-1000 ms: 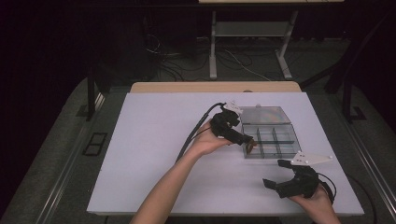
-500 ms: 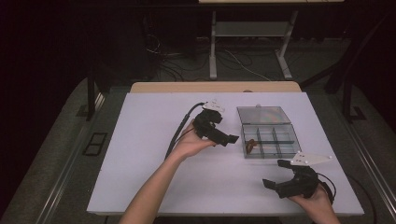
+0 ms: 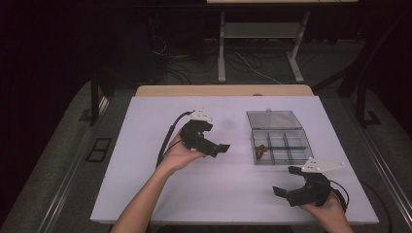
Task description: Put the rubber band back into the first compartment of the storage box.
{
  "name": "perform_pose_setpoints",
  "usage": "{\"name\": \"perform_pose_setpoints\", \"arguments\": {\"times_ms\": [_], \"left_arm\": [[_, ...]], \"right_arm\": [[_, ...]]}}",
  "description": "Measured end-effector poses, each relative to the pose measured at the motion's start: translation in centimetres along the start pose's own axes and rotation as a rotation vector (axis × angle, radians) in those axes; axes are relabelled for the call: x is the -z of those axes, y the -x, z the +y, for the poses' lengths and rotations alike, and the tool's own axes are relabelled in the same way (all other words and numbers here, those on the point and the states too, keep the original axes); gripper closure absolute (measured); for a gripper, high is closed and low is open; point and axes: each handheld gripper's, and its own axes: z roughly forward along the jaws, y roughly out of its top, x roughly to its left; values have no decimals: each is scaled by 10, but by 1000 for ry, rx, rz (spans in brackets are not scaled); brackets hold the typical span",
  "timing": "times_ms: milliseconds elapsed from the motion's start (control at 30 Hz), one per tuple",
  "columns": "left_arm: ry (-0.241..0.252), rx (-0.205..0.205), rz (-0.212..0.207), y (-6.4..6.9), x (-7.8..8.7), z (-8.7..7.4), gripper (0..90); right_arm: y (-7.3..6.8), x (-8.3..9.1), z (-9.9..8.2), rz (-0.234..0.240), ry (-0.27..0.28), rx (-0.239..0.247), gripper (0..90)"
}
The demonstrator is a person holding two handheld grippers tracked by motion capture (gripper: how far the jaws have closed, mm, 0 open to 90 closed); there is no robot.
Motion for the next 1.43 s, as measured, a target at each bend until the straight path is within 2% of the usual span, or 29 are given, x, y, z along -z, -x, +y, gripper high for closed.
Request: {"name": "perform_pose_setpoints", "arguments": {"times_ms": [267,367,533,1033,1200,1433], "left_arm": [[18,30,31,-4,20,-21,0],[12,28,47,-5,24,-30,0],[18,53,58,-5,32,-43,0],[35,89,64,7,48,-86,0],[44,123,71,13,52,-105,0],[35,149,73,18,55,-127,0]], "right_arm": [[-1,0,0,2,-7,-12,8],[-1,0,0,0,-5,-5,8],[-1,0,0,-4,-2,-2,8],[-2,0,0,-4,-4,-3,8],[-2,0,0,-5,-3,-5,8],[-2,-1,-1,-7,-4,-6,8]]}}
